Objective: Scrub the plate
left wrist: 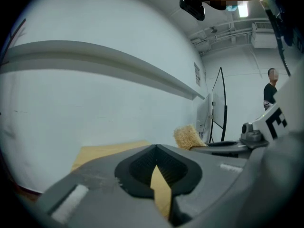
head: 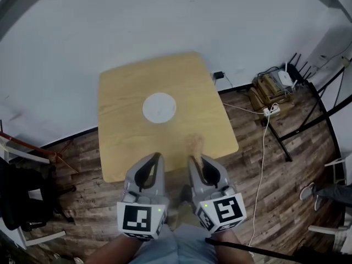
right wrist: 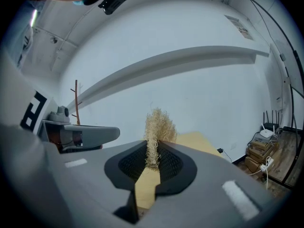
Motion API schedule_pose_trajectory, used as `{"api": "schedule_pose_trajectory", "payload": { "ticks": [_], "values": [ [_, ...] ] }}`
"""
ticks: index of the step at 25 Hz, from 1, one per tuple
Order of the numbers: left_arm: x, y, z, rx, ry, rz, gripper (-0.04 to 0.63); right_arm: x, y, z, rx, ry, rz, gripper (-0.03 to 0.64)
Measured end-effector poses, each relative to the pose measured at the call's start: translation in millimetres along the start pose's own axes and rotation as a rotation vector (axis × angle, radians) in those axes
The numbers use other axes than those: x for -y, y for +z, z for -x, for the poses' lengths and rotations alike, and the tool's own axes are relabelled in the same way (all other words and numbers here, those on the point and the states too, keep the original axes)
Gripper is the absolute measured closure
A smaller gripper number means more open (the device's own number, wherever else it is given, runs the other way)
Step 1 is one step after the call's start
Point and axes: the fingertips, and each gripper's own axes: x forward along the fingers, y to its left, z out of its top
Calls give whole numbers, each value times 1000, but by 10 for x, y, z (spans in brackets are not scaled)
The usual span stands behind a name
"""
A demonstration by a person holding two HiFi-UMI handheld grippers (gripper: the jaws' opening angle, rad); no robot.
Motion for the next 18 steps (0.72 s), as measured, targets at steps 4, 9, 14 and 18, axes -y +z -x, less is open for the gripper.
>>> {"api": "schedule_pose_trajectory", "payload": {
  "ticks": [4,9,14,18],
  "values": [
    [-5,152,-178,2,56,12,575,164,128,-189,7,49,-4,571],
    [-54,339,-309,27,118,10,575,253,309,-393,20,119,19,571],
    [-176,502,-364,75,184,21,575,284,485,-592,34,175,57,571],
    [-346,586,-359,105,232,17,574,244,607,-731,50,207,84,571]
  ]
}}
